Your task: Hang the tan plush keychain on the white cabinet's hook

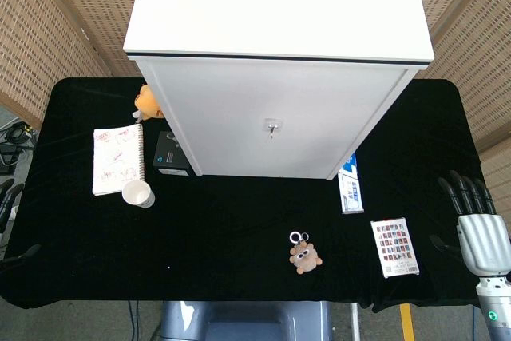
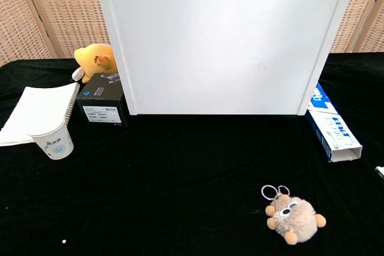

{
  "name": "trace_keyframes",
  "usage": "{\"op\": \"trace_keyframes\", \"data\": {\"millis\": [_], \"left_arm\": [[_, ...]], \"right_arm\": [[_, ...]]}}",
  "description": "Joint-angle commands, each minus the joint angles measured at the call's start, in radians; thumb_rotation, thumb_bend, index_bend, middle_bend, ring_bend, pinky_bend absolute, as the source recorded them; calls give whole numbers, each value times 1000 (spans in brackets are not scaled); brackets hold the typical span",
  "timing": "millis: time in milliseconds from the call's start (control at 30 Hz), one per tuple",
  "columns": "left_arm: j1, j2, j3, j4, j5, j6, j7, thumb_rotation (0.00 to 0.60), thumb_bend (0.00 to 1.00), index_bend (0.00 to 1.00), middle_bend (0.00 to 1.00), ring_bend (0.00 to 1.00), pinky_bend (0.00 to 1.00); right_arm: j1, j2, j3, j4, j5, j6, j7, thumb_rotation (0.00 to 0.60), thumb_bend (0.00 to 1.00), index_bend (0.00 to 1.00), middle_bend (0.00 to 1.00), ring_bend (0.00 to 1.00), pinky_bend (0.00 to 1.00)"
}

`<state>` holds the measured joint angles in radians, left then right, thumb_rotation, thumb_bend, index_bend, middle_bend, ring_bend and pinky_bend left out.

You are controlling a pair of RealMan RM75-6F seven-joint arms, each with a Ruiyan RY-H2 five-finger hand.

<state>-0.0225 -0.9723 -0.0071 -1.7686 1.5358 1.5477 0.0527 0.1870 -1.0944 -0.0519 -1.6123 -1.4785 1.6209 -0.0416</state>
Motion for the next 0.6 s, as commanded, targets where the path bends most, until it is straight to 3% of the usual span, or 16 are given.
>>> {"op": "trace_keyframes", "data": {"millis": [33,167,200,267,300,367,467,600], "left_arm": [[-1,0,0,0,-1,-3,0,600,0,0,0,0,0],[-3,-1,-2,-1,-8,-9,0,600,0,0,0,0,0],[-4,-2,-3,-2,-10,-12,1,600,0,0,0,0,0],[-8,-4,-6,-1,-16,-20,5,600,0,0,0,0,0],[-11,-6,-7,-1,-19,-25,7,600,0,0,0,0,0],[-18,-9,-12,-2,-31,-37,16,600,0,0,0,0,0],[-26,-14,-20,-5,-47,-49,33,600,0,0,0,0,0],[-37,-26,-31,-1,-77,-68,51,600,0,0,0,0,0]], "right_arm": [[-6,-1,5,2,-10,-6,-2,600,0,0,0,0,0],[-3,-6,7,-3,-34,-34,-17,600,0,0,31,6,0],[7,-13,11,-4,-48,-48,-23,600,0,0,75,31,0],[30,-20,18,-6,-64,-84,-39,600,0,8,298,224,64],[48,-21,20,-12,-76,-111,-50,600,0,16,375,314,124],[114,-28,31,-30,-110,-204,-68,600,0,64,544,513,406],[212,-39,45,-69,-118,-365,-58,600,10,166,695,668,719],[313,-80,76,-87,-72,-540,-86,600,158,330,846,826,931]]}}
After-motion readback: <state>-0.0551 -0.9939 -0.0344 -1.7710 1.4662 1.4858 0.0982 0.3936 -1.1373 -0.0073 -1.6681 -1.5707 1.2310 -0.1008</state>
